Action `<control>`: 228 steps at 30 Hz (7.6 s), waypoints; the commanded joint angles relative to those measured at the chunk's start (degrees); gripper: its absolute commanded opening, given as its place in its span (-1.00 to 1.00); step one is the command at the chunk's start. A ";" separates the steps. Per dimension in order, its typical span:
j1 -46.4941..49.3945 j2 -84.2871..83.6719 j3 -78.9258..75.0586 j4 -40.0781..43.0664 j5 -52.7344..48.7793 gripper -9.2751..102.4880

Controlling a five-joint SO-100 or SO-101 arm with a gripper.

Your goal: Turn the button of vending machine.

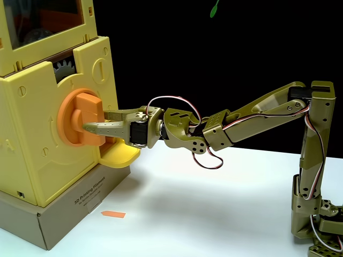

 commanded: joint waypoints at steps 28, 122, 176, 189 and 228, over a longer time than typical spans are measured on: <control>-2.55 -1.23 0.44 -5.80 -6.68 -0.86; -3.87 0.79 1.05 -7.65 180.88 -0.82; -5.01 89.03 69.87 34.37 86.66 -0.85; -5.63 106.88 69.87 71.37 80.24 -0.84; -5.89 108.98 63.37 98.09 83.14 -0.84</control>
